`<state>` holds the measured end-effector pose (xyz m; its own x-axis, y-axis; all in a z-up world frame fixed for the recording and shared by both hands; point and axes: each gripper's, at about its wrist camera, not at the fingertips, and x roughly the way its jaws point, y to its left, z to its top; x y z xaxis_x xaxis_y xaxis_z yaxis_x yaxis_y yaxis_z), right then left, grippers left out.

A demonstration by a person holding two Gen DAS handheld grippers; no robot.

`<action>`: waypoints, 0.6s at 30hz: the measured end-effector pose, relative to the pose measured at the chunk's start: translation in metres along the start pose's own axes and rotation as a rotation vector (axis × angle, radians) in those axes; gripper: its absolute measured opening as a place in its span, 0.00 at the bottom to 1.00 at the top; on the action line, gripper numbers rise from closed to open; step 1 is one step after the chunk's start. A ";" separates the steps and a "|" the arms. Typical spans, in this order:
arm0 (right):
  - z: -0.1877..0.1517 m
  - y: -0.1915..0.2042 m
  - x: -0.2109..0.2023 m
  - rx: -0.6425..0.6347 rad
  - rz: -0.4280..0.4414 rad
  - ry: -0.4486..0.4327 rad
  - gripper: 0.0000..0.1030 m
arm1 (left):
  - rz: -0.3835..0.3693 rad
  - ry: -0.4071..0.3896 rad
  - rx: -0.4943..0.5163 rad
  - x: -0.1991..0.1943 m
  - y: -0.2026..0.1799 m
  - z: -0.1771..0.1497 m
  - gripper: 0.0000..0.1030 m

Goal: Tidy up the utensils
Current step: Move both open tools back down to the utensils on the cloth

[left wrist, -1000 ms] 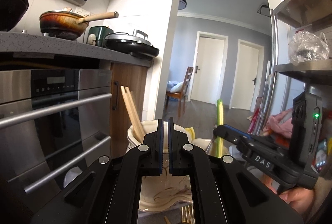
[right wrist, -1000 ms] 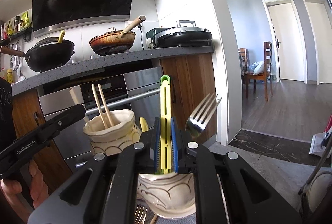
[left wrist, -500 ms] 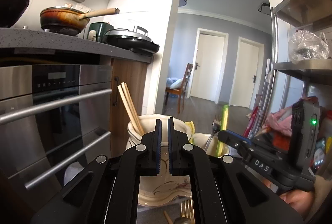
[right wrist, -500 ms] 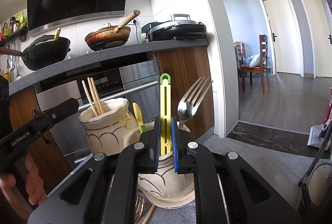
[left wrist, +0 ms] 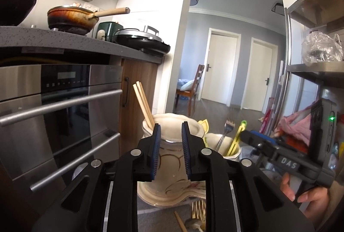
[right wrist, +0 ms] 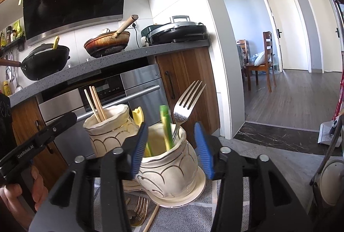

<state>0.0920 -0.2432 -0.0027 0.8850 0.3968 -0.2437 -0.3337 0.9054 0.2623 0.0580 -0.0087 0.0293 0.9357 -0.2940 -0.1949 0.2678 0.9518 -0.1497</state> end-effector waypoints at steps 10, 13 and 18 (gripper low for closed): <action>-0.003 -0.007 -0.024 0.026 -0.007 -0.006 0.84 | 0.042 -0.001 0.011 -0.020 -0.001 -0.008 0.68; -0.005 -0.010 -0.029 0.036 -0.013 0.001 0.89 | 0.066 0.016 0.010 -0.026 0.000 -0.012 0.84; -0.010 -0.011 -0.036 0.042 -0.033 0.032 0.95 | 0.099 0.086 0.008 -0.033 0.002 -0.023 0.91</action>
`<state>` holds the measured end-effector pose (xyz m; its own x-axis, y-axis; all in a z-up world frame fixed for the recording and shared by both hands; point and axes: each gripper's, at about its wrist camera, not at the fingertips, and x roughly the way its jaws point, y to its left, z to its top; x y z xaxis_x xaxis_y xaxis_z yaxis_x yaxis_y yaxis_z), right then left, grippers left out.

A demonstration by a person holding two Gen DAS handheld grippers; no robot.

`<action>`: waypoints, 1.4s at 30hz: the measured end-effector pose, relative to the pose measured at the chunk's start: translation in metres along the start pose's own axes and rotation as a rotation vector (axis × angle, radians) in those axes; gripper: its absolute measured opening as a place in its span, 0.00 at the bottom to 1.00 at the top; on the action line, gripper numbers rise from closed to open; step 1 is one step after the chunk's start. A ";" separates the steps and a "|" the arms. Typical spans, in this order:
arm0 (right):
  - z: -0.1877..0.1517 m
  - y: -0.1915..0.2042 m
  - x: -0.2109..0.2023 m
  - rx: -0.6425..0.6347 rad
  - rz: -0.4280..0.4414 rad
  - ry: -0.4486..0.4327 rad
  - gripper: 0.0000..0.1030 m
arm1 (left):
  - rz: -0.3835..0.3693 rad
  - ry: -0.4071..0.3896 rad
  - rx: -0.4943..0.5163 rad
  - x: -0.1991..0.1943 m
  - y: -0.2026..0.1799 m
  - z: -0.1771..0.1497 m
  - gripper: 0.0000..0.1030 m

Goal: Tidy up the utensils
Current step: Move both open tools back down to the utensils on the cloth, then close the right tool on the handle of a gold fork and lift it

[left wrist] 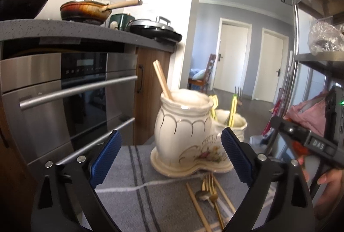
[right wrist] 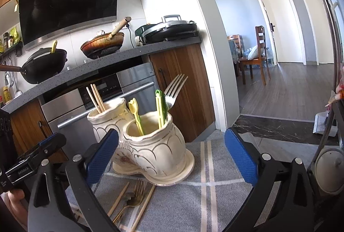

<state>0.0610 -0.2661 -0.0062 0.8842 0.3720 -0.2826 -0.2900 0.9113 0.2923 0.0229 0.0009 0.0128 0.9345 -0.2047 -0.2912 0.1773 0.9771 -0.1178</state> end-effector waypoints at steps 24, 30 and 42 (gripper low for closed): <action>-0.072 0.063 -0.001 -0.112 0.048 0.448 0.61 | 0.003 0.237 -0.075 -0.007 0.030 -0.045 0.94; -0.085 0.087 0.011 -0.086 0.088 0.565 0.26 | -0.010 0.222 -0.077 -0.008 0.035 -0.044 0.94; -0.104 0.120 0.033 -0.142 -0.023 0.659 0.12 | -0.055 0.209 -0.118 -0.014 0.041 -0.042 0.94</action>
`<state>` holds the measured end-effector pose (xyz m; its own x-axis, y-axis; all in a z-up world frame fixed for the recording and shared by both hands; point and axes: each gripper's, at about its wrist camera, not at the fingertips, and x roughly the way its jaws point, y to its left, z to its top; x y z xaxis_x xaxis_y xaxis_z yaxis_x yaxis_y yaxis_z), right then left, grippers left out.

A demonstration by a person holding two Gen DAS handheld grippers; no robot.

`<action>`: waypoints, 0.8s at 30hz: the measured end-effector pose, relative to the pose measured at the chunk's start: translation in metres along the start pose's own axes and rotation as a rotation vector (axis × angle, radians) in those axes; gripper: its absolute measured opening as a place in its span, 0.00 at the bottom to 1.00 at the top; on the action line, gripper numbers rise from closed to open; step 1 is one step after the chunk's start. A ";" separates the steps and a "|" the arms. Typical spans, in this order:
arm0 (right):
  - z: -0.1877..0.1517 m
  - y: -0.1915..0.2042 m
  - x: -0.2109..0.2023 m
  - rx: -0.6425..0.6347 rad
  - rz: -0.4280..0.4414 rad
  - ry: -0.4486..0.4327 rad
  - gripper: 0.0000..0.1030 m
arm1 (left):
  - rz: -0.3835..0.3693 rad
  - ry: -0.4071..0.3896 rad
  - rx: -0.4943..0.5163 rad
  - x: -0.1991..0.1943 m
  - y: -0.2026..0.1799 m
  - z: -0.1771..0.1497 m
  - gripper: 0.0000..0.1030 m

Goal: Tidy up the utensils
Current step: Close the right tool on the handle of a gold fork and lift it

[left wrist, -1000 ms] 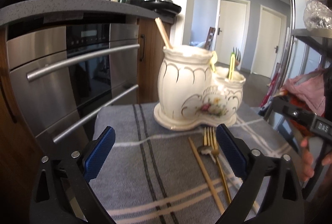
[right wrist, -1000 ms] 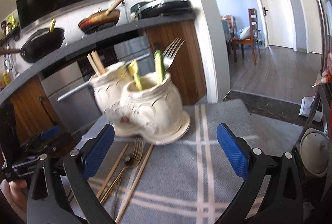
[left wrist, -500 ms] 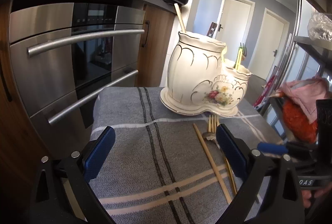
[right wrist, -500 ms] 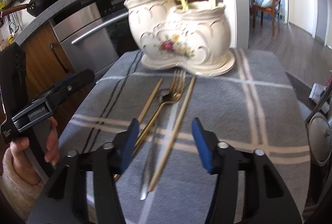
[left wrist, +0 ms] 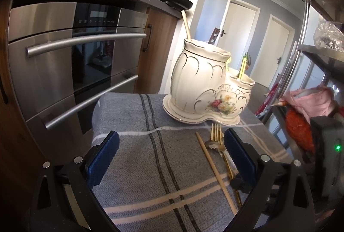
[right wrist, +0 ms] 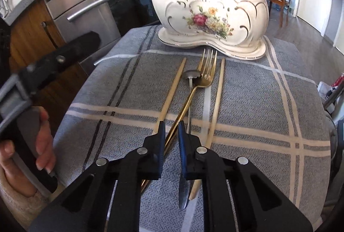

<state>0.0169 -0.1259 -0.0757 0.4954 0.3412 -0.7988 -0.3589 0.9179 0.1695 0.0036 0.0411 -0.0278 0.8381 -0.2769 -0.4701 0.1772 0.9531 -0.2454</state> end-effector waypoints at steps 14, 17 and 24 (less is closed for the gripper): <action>0.013 0.005 0.016 0.018 -0.156 0.030 0.12 | -0.031 -0.013 -0.033 -0.005 0.005 0.002 0.94; 0.014 0.006 0.017 0.012 -0.167 0.010 0.13 | -0.030 -0.014 -0.033 -0.005 0.005 0.002 0.94; 0.008 -0.020 0.008 0.138 -0.101 -0.012 0.07 | -0.019 0.011 -0.034 0.001 0.008 0.002 0.94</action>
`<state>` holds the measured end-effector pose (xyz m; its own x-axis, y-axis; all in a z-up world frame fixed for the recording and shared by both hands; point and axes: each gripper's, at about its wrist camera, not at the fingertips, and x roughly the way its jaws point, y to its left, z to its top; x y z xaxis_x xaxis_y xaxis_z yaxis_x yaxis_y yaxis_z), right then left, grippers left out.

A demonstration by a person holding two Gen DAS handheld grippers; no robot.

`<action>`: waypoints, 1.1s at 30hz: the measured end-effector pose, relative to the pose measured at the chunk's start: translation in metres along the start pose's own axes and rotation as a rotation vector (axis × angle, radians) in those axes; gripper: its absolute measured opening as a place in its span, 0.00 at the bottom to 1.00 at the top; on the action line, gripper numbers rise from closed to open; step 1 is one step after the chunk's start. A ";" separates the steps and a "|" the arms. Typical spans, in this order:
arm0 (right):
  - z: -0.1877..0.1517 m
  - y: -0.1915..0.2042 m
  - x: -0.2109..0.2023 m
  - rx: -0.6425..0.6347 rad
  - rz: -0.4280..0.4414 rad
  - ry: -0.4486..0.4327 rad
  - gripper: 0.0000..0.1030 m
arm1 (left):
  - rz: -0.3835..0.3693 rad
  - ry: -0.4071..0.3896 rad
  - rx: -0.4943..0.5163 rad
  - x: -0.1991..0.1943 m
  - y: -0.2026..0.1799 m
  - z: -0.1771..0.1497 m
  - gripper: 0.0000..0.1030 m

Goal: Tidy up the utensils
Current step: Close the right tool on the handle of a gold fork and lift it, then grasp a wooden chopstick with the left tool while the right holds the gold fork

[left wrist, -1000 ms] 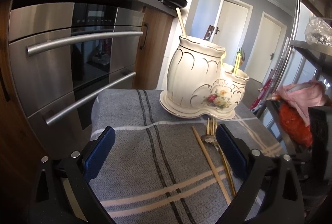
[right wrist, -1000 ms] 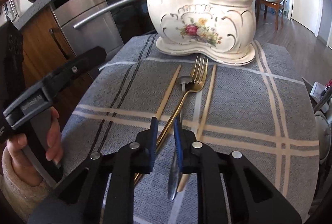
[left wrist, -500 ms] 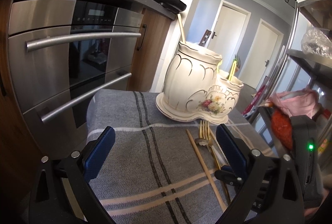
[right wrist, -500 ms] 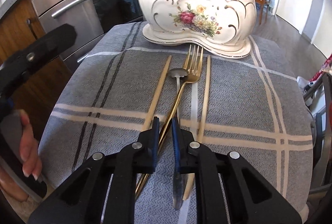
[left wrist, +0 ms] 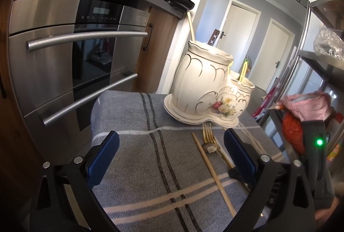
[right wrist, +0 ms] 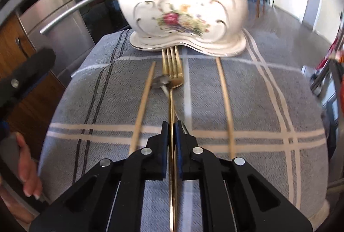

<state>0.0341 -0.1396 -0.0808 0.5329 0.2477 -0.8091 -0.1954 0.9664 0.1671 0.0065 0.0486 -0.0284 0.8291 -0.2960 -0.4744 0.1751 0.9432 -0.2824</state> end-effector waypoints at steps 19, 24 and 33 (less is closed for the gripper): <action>-0.017 -0.090 -0.054 0.090 0.131 -0.041 0.07 | 0.021 0.387 0.179 0.057 -0.073 -0.040 0.25; -0.020 -0.103 -0.057 0.057 0.164 -0.040 0.07 | 0.038 0.408 0.218 0.060 -0.076 -0.042 0.06; -0.020 -0.104 -0.058 -0.019 0.173 -0.042 0.07 | 0.061 0.481 0.319 0.038 -0.075 -0.040 0.00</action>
<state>0.0069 -0.2556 -0.0630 0.5238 0.4128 -0.7451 -0.3026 0.9079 0.2902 0.0033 -0.0391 -0.0586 0.5212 -0.2045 -0.8286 0.3475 0.9376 -0.0128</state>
